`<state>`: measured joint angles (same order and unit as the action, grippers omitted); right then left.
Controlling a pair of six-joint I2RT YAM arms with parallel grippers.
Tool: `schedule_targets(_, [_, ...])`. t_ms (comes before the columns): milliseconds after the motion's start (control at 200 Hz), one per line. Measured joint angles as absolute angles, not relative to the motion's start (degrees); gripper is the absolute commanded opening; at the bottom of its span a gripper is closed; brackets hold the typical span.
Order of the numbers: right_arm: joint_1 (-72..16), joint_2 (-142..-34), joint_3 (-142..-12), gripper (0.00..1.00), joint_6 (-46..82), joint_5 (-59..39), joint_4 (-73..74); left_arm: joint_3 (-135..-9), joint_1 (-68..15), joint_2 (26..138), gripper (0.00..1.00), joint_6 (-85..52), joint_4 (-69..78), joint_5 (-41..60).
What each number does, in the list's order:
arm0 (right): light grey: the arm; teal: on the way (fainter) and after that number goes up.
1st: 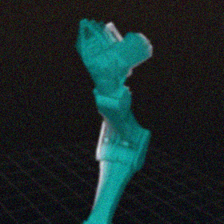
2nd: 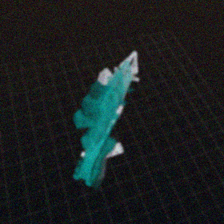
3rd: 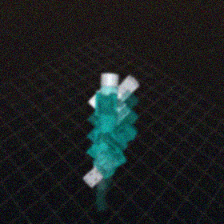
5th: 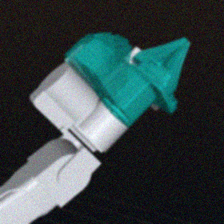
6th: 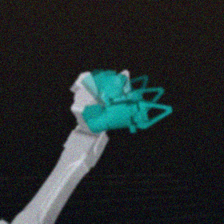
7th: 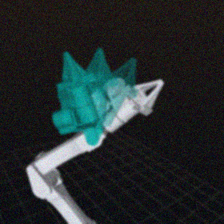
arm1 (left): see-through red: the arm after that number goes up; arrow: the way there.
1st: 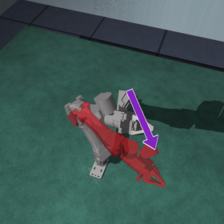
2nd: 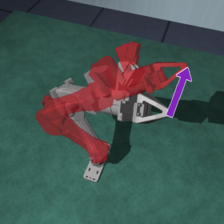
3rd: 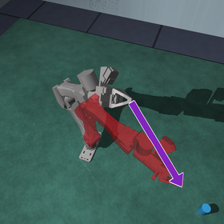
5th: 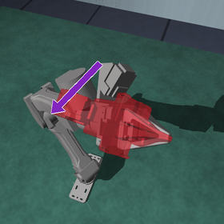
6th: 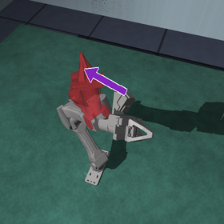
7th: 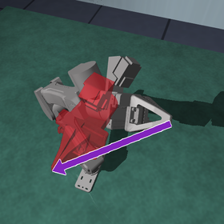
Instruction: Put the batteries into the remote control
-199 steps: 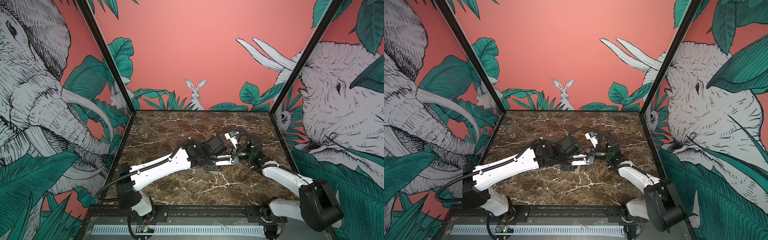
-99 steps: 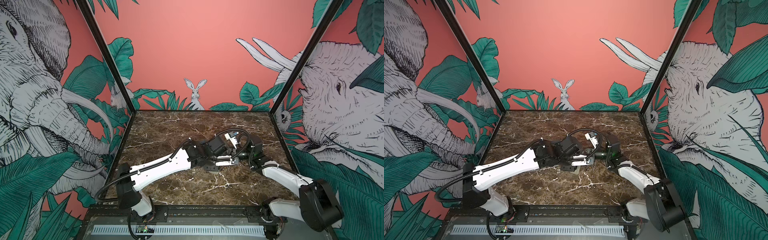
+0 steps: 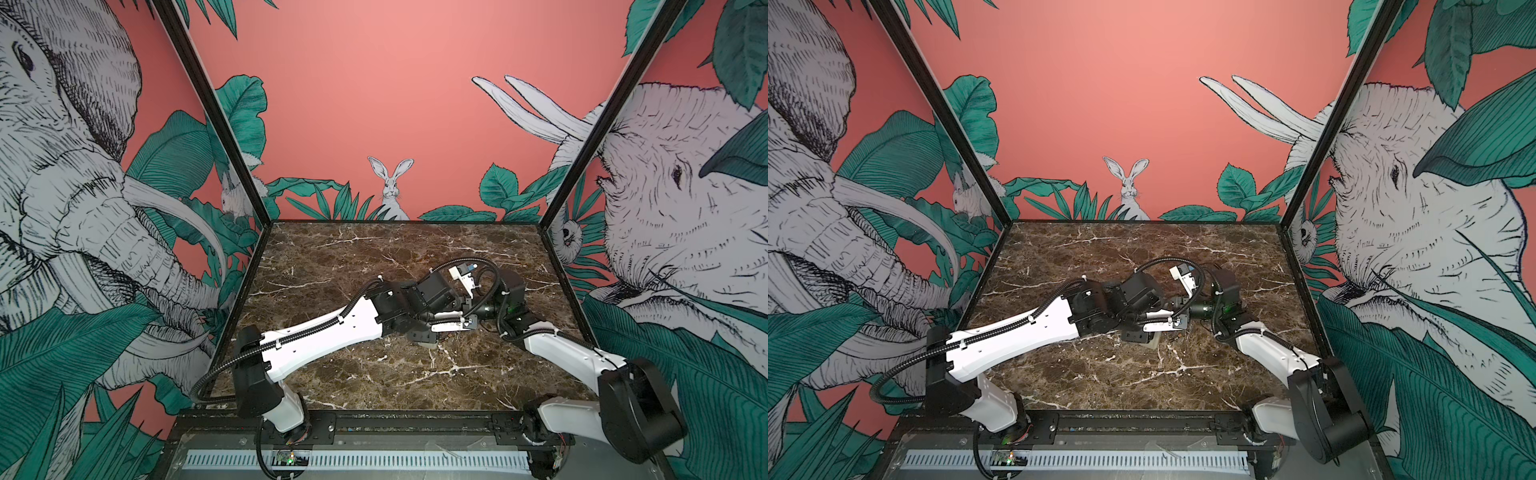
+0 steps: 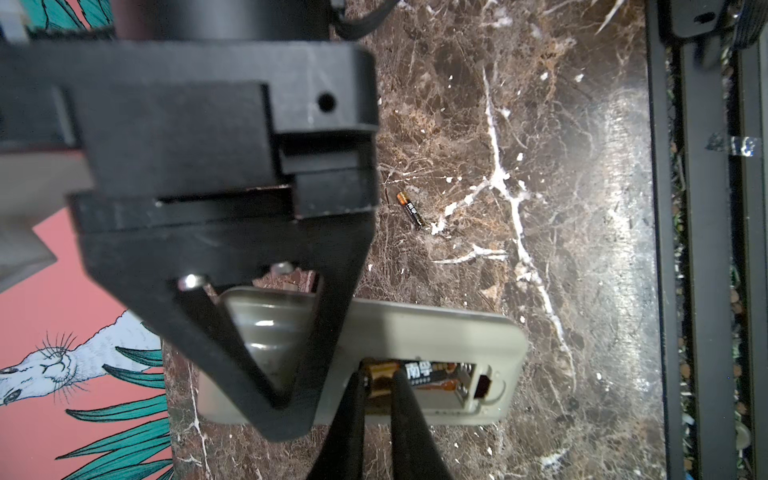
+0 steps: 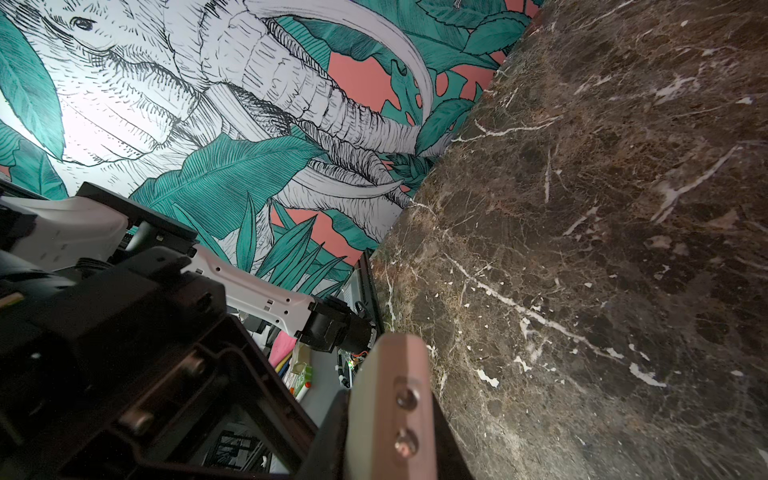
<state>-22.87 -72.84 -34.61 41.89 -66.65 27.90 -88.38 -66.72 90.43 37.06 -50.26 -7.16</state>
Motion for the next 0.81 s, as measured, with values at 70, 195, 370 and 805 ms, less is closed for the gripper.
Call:
schedule_targets(70, [-22.87, -72.82, -34.61, 0.00, 41.76, -66.63, 27.75, -88.33, -66.72, 90.54, 0.15, 37.04, -50.26, -7.16])
schedule_targets(195, [-22.87, -72.82, -34.61, 0.00, 41.71, -66.50, 27.14, -88.14, -66.72, 90.65, 0.15, 36.84, -50.22, -7.14])
schedule_targets(370, [-22.87, -72.82, -34.61, 0.00, 41.69, -66.41, 26.20, -87.81, -66.72, 90.76, 0.16, 36.36, -50.17, -7.03])
schedule_targets(805, [-22.83, -72.79, -34.61, 0.00, 42.09, -65.58, 26.28, -86.89, -66.72, 90.76, 0.16, 35.22, -48.88, -6.15])
